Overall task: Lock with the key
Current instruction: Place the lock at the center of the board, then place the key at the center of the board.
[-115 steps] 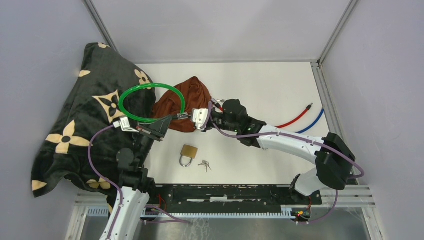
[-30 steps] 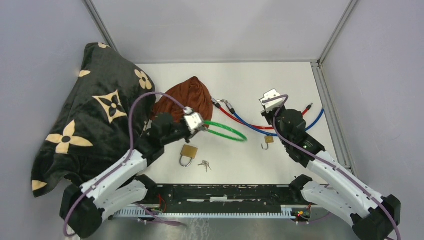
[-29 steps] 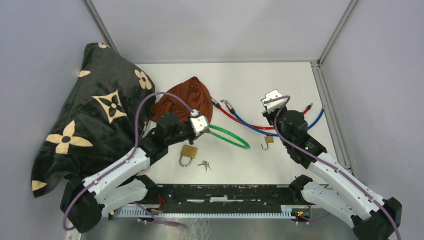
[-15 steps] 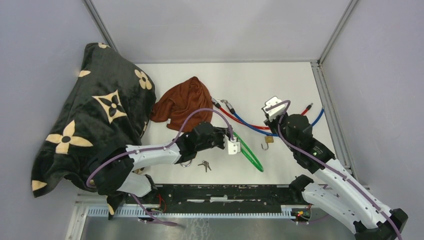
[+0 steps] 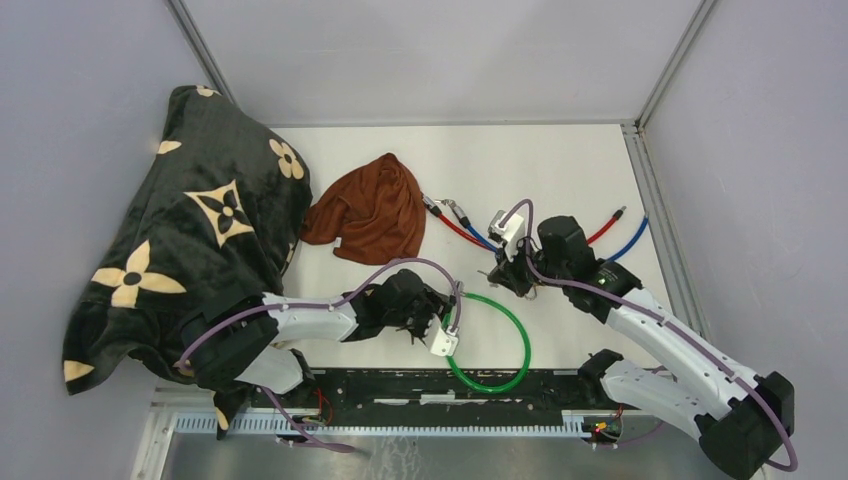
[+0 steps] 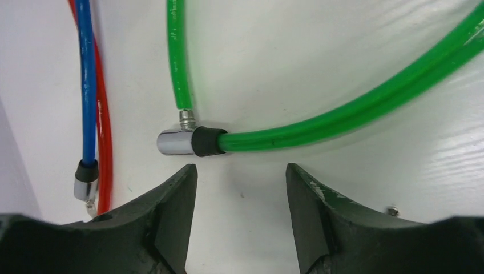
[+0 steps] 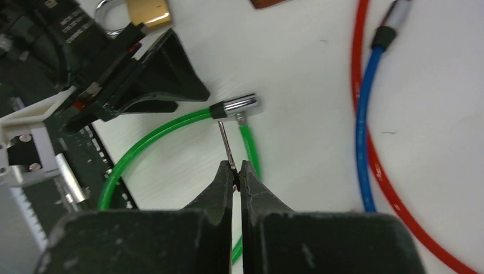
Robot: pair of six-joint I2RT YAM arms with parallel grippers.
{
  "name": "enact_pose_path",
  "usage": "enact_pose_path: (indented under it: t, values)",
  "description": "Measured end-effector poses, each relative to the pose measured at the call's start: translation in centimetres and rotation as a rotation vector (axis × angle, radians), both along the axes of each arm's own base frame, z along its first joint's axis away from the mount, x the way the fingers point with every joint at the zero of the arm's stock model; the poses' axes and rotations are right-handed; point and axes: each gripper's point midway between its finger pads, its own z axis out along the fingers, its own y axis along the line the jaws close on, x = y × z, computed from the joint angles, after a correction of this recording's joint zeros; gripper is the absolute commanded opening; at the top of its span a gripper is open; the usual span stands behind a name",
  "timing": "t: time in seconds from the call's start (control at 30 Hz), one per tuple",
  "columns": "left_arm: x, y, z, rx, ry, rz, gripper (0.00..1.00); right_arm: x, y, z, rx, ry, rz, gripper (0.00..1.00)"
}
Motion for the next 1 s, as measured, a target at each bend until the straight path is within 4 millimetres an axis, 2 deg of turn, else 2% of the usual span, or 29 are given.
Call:
enact_pose_path:
  t: [0.13,0.23,0.3,0.4,0.5,0.57,0.67,0.77,0.83,1.0]
  values:
    - [-0.9,0.1,0.1,0.006,0.01,-0.031,0.77,-2.4,1.0,-2.0,0.041,0.131,0.066,0.0]
    - [-1.4,0.2,1.1,-0.008,0.009,-0.039,0.85,-4.1,1.1,-4.7,0.034,0.254,0.09,0.0]
    - [-1.5,0.2,2.3,-0.04,0.016,-0.016,0.9,-5.6,1.2,-6.8,0.021,0.35,0.105,0.0]
    - [-1.2,0.2,4.4,-0.109,0.046,0.057,0.91,-8.1,1.1,-9.5,-0.017,0.465,0.13,0.0]
    - [-0.8,0.4,6.8,-0.2,0.088,0.161,0.92,-10.6,1.4,-11.0,-0.047,0.541,0.173,0.0]
    - [-0.4,0.7,8.2,-0.264,0.124,0.23,0.92,-11.4,1.6,-11.7,-0.062,0.568,0.186,0.0]
    - [0.7,1.3,10.2,-0.371,0.186,0.34,0.93,-11.3,1.2,-12.8,-0.095,0.588,0.156,0.02]
    - [2.2,2.8,11.7,-0.486,0.267,0.47,0.99,-10.7,0.6,-14.3,-0.155,0.601,0.1,0.14]
    - [2.9,3.8,12.1,-0.546,0.32,0.543,1.0,-10.5,0.1,-15.3,-0.192,0.61,0.067,0.28]
    - [4.7,6.9,13.1,-0.735,0.493,0.758,1.0,-8.3,0.1,-15.0,-0.235,0.558,0.001,0.41]
